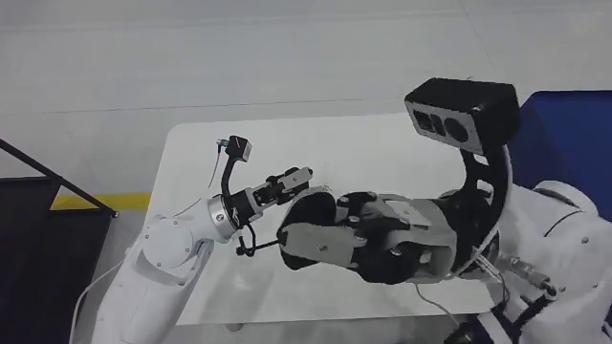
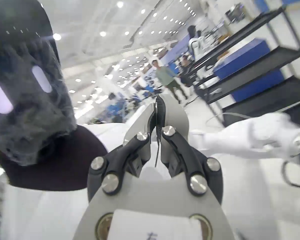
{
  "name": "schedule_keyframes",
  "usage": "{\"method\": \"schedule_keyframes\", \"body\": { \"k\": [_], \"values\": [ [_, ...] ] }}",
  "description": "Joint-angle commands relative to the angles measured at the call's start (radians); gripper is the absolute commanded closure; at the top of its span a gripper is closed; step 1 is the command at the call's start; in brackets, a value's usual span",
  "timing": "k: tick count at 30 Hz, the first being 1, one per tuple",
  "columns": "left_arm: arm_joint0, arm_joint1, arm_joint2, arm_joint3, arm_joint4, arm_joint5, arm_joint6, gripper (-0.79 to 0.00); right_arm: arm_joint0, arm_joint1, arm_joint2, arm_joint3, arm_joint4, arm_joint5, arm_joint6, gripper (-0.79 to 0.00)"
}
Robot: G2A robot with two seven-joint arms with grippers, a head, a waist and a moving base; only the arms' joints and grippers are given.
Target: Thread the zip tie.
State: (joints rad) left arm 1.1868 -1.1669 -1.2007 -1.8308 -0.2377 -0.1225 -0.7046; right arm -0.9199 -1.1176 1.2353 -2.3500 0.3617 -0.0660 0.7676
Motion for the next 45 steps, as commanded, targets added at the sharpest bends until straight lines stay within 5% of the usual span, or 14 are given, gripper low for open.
{"method": "schedule_keyframes", "body": {
  "k": [1, 9, 14, 17, 25, 31, 37, 41, 45],
  "values": [
    [0.000, 0.000, 0.000, 0.000, 0.000, 0.000, 0.000, -0.785, -0.020, -0.001, -0.007, 0.000, -0.078, -0.111, -0.011, 0.000],
    [0.000, 0.000, 0.000, 0.000, 0.000, 0.000, 0.000, -0.785, -0.074, -0.003, -0.017, 0.000, -0.059, -0.220, -0.047, 0.000],
    [0.000, 0.000, 0.000, 0.000, 0.000, 0.000, 0.000, -0.785, -0.045, 0.002, -0.053, 0.000, 0.198, 0.035, 0.135, 0.000],
    [0.000, 0.000, 0.000, 0.000, 0.000, 0.000, 0.000, -0.785, -0.032, 0.004, -0.024, 0.000, 0.363, 0.195, 0.139, 0.000],
    [0.000, 0.000, 0.000, 0.000, 0.000, 0.000, 0.000, -0.785, -0.053, -0.005, 0.029, 0.000, 0.801, 0.485, -0.103, 0.000],
    [0.000, 0.000, 0.000, 0.000, 0.000, 0.000, 0.000, -0.785, -0.028, -0.019, -0.035, 0.000, 1.050, 0.591, -0.215, 0.000],
    [0.000, 0.000, 0.000, 0.000, 0.000, 0.000, 0.000, -0.785, -0.010, -0.029, -0.084, 0.000, 1.074, 0.573, -0.232, 0.000],
    [0.000, 0.000, 0.000, 0.000, 0.000, 0.000, 0.000, -0.785, 0.082, -0.032, -0.045, 0.000, 0.720, 0.302, -0.054, 0.000],
    [0.000, 0.000, 0.000, 0.000, 0.000, 0.000, 0.000, -0.785, 0.039, -0.029, -0.023, 0.000, 0.501, 0.086, 0.058, 0.000]
  ]
}}
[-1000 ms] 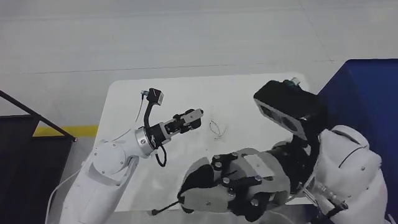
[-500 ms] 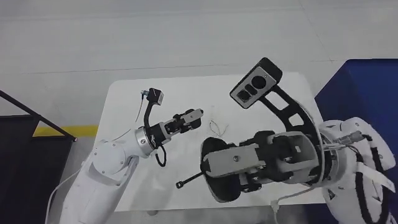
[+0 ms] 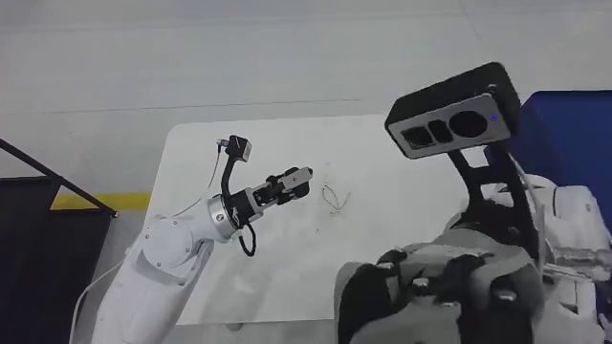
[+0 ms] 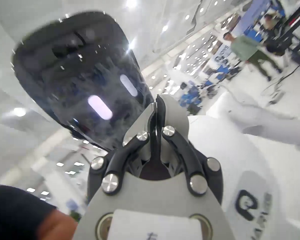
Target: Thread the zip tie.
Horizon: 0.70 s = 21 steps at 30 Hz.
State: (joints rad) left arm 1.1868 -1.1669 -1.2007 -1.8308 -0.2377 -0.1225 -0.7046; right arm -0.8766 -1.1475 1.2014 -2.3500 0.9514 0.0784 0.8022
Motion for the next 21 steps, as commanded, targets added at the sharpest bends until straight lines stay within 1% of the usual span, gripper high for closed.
{"method": "schedule_keyframes", "body": {
  "k": [1, 2, 4, 5, 7, 8, 9, 11, 12, 13, 17, 18, 20, 21],
  "values": [
    [0.000, 0.000, 0.000, 0.000, 0.000, 0.000, 0.000, -0.785, -0.016, 0.002, 0.020, 0.000, -0.124, -0.110, 0.042, 0.000],
    [0.000, 0.000, 0.000, 0.000, 0.000, 0.000, 0.000, -0.785, -0.026, 0.002, 0.027, 0.000, -0.148, -0.151, 0.051, 0.000],
    [0.000, 0.000, 0.000, 0.000, 0.000, 0.000, 0.000, -0.785, -0.035, 0.001, 0.038, 0.000, -0.178, -0.200, 0.051, 0.000],
    [0.000, 0.000, 0.000, 0.000, 0.000, 0.000, 0.000, -0.785, -0.040, 0.001, 0.050, 0.000, -0.202, -0.213, 0.038, 0.000],
    [0.000, 0.000, 0.000, 0.000, 0.000, 0.000, 0.000, -0.785, -0.055, 0.006, 0.094, 0.000, -0.300, -0.210, 0.018, 0.000],
    [0.000, 0.000, 0.000, 0.000, 0.000, 0.000, 0.000, -0.785, -0.076, 0.009, 0.120, 0.000, -0.332, -0.191, -0.003, 0.000],
    [0.000, 0.000, 0.000, 0.000, 0.000, 0.000, 0.000, -0.785, -0.105, 0.013, 0.154, 0.000, -0.370, -0.151, -0.030, 0.000],
    [0.000, 0.000, 0.000, 0.000, 0.000, 0.000, 0.000, -0.785, -0.160, 0.026, 0.227, 0.037, -0.476, -0.035, -0.024, 0.000],
    [0.000, 0.000, 0.000, 0.000, 0.000, 0.000, 0.000, -0.785, -0.188, 0.032, 0.256, 0.078, -0.483, 0.024, 0.000, 0.000],
    [0.000, 0.000, 0.000, 0.000, 0.000, 0.000, 0.000, -0.785, -0.209, 0.035, 0.294, 0.114, -0.453, 0.058, 0.005, 0.000],
    [0.000, 0.000, 0.000, 0.000, 0.000, 0.000, 0.000, -0.785, -0.277, 0.057, 0.466, 0.295, -0.490, 0.114, 0.100, 0.000],
    [0.000, 0.000, 0.000, 0.000, 0.000, 0.000, 0.000, -0.785, -0.288, 0.060, 0.511, 0.347, -0.471, 0.119, 0.108, 0.000],
    [0.000, 0.000, 0.000, 0.000, 0.000, 0.000, 0.000, -0.785, -0.312, 0.071, 0.590, 0.423, -0.512, 0.122, 0.134, 0.000],
    [0.000, 0.000, 0.000, 0.000, 0.000, 0.000, 0.000, -0.785, -0.317, 0.075, 0.624, 0.462, -0.506, 0.120, 0.141, 0.000]
  ]
}}
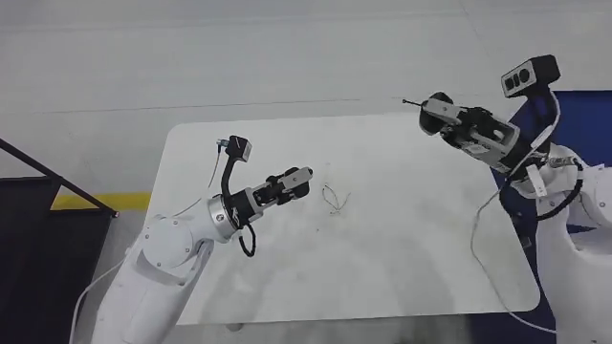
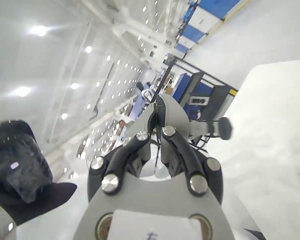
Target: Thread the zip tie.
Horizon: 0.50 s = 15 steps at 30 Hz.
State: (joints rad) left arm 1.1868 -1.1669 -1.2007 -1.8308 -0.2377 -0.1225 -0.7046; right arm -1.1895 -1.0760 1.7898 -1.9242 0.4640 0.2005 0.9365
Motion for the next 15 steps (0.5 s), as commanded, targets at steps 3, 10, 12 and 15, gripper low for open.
{"method": "schedule_keyframes", "body": {
  "k": [3, 10, 12, 15],
  "values": [
    [0.000, 0.000, 0.000, 0.000, 0.000, 0.000, 0.000, -0.785, -0.010, 0.011, 0.095, 0.114, 0.013, 0.013, 0.030, 0.000],
    [0.000, 0.000, 0.000, 0.000, 0.000, 0.000, 0.000, -0.785, -0.012, 0.015, 0.095, 0.118, 0.026, -0.029, 0.082, 0.000],
    [0.000, 0.000, 0.000, 0.000, 0.000, 0.000, 0.000, -0.785, -0.012, 0.015, 0.095, 0.118, 0.026, -0.029, 0.082, 0.000],
    [-0.024, 0.000, 0.027, -0.040, 0.078, 0.019, -0.016, -0.785, -0.012, 0.015, 0.095, 0.118, 0.026, -0.029, 0.082, 0.000]
  ]
}}
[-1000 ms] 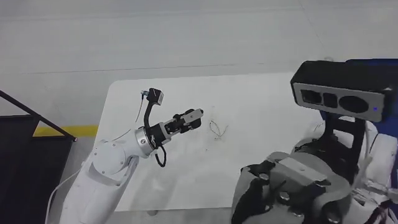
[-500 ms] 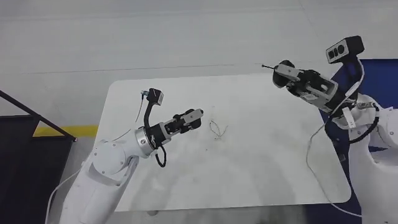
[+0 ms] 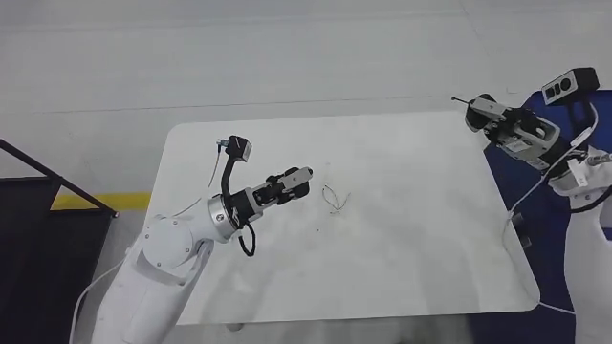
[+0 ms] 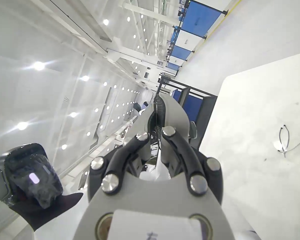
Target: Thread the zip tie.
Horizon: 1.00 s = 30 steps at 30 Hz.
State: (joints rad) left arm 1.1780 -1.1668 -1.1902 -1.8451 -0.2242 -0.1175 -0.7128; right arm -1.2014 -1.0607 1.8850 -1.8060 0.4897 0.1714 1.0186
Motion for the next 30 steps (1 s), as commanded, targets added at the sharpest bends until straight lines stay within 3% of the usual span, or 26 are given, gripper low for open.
{"method": "schedule_keyframes", "body": {
  "k": [1, 4, 8, 10, 25, 28, 30],
  "values": [
    [-0.044, -0.003, 0.047, -0.054, 0.124, 0.048, -0.002, -0.785, 0.000, 0.000, 0.000, 0.000, 0.000, 0.000, 0.000, 0.000],
    [-0.183, -0.025, 0.174, -0.058, 0.230, 0.165, -0.011, -0.785, 0.000, 0.000, 0.000, 0.000, 0.000, 0.000, 0.000, 0.000],
    [-0.447, -0.073, 0.357, 0.102, 0.332, 0.356, -0.110, -0.785, 0.000, 0.000, 0.000, 0.000, 0.000, 0.000, 0.000, 0.000],
    [-0.545, -0.105, 0.405, 0.203, 0.241, 0.377, -0.132, -0.785, 0.000, 0.000, 0.000, 0.000, 0.000, 0.000, 0.000, 0.000],
    [-0.552, -0.110, 0.424, 0.229, 0.241, 0.396, -0.154, -0.785, 0.000, 0.000, 0.000, 0.000, 0.000, 0.000, 0.000, 0.000],
    [-0.619, -0.131, 0.503, 0.266, 0.380, 0.602, -0.120, -0.785, 0.000, 0.000, 0.000, 0.000, 0.000, 0.000, 0.000, 0.000],
    [-0.667, -0.169, 0.520, 0.341, 0.250, 0.742, -0.119, -0.785, 0.000, 0.000, 0.000, 0.000, 0.000, 0.000, 0.000, 0.000]
  ]
}}
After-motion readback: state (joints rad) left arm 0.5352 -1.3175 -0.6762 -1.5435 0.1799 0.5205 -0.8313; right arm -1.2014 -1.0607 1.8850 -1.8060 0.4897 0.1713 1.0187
